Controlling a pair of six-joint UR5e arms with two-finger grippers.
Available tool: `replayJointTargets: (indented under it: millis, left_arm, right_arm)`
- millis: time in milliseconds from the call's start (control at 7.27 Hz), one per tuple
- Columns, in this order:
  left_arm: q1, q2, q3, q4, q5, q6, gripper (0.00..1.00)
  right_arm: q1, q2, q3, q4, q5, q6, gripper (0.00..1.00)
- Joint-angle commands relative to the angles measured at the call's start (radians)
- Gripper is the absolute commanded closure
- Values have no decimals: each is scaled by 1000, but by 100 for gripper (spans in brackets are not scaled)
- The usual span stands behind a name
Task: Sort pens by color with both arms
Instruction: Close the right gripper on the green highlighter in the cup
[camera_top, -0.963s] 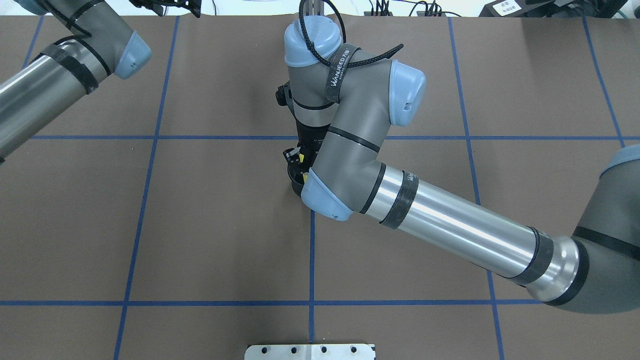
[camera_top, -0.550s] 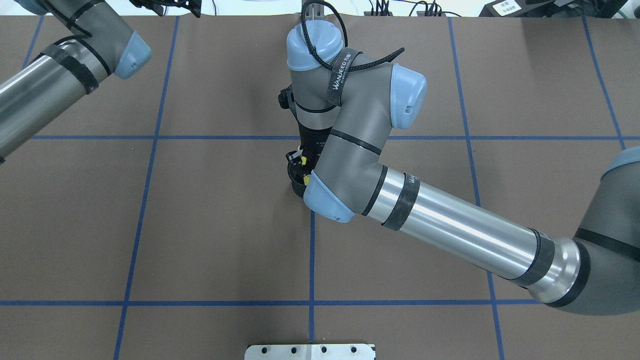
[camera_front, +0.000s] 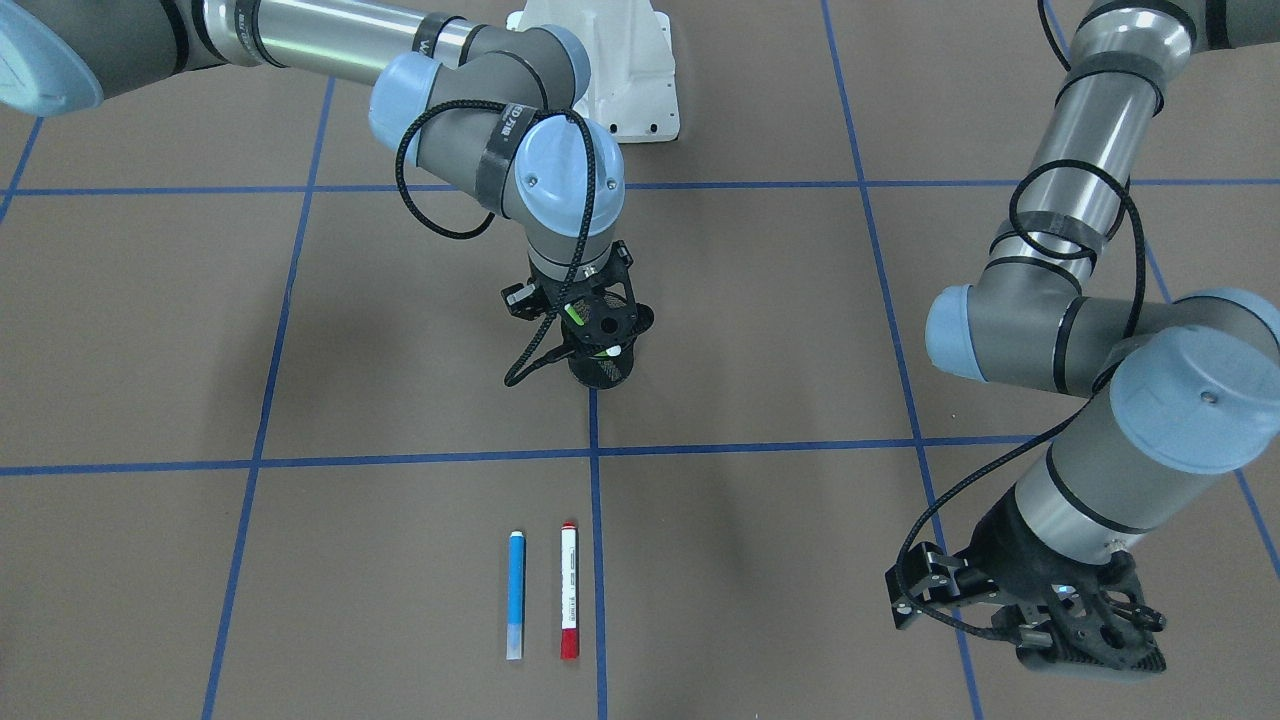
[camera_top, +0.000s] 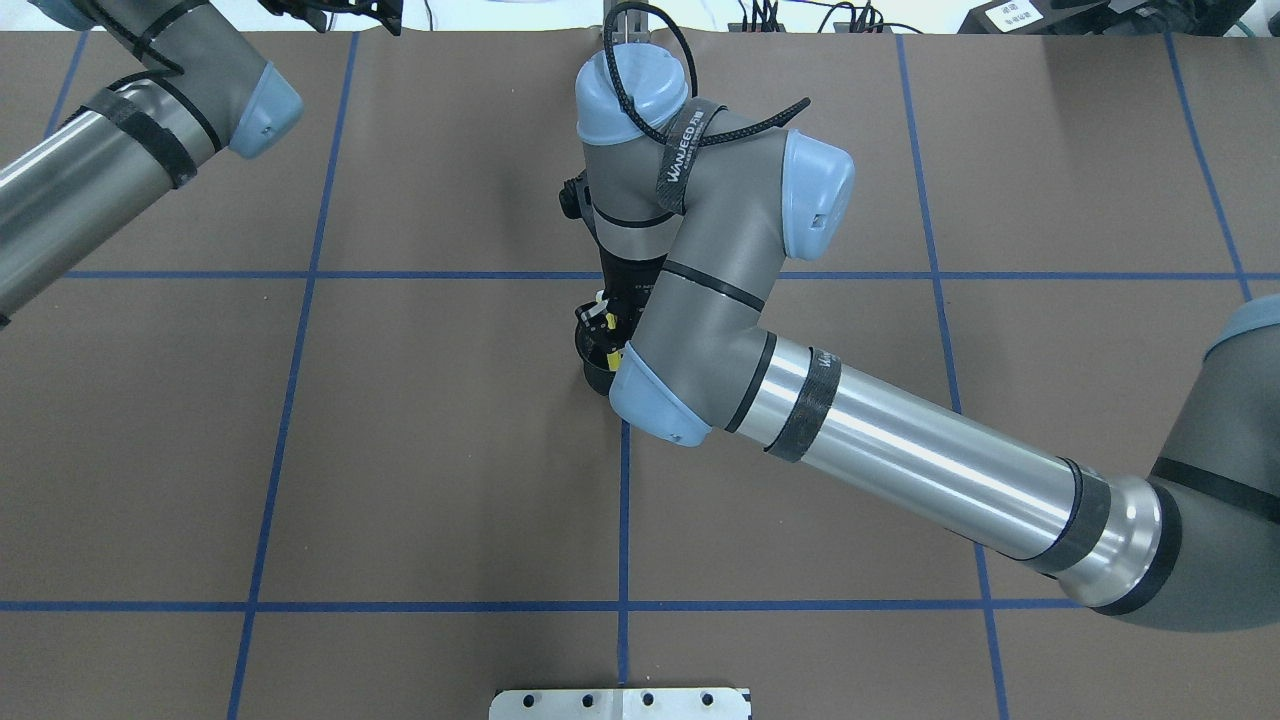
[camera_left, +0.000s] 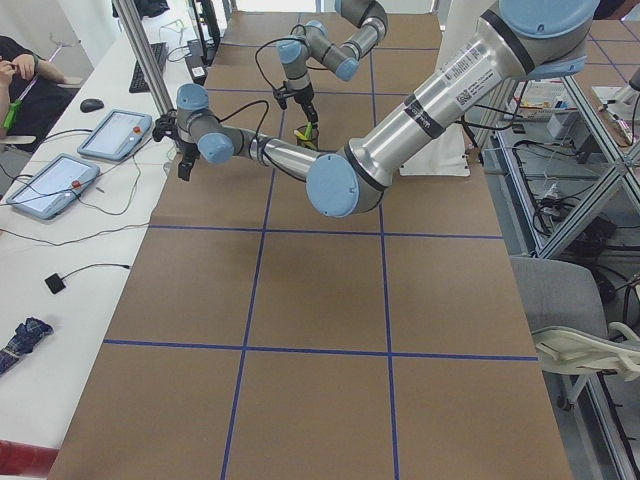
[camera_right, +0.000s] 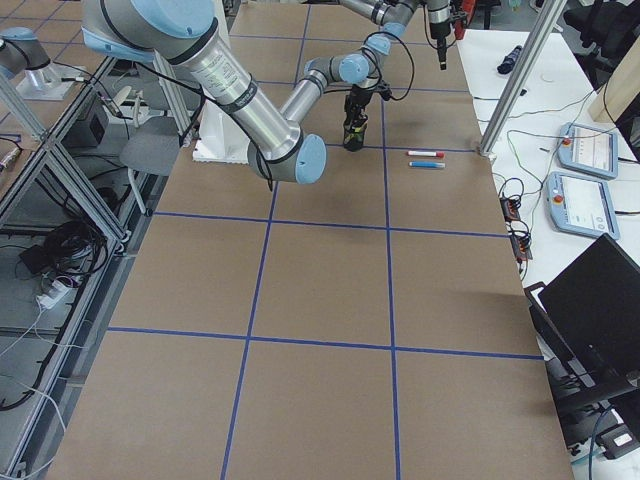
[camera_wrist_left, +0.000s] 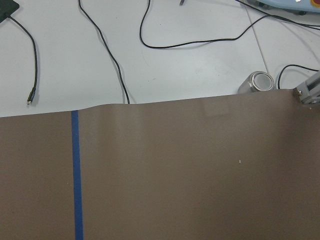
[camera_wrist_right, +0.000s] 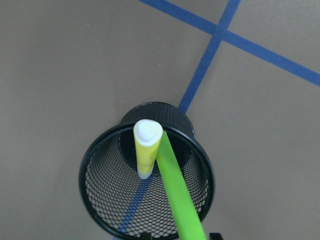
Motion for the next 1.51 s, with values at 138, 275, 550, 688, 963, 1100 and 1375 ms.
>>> replayJointTargets:
  millis: [138,275,550,688,963,1100,1375]
  left_arm:
    - [0,0,0,0,-1,-1,1]
    - [0,0,0,0,1,-1,1]
    - [0,0,0,1,1,-1,1]
    - [0,0,2,0,1,-1,1]
    - [1,-1,0,1,1,-1,1]
    - [1,-1,0,1,1,-1,1]
    - [1,-1,-2,0,-1,-1,1]
  right_arm:
    - [-1,2,-26,43,-5,12,52]
    - [-5,1,-25,44,-5,12,53]
    - [-4,-1,-22,44,-5,17,90]
    - [-4,-2,-17,42,-4,18,95]
    - [5,-7,15,36,-1,20,100]
    - [17,-21,61,19,1,23,100]
    - [42,-38,191,-80,10,23,100]
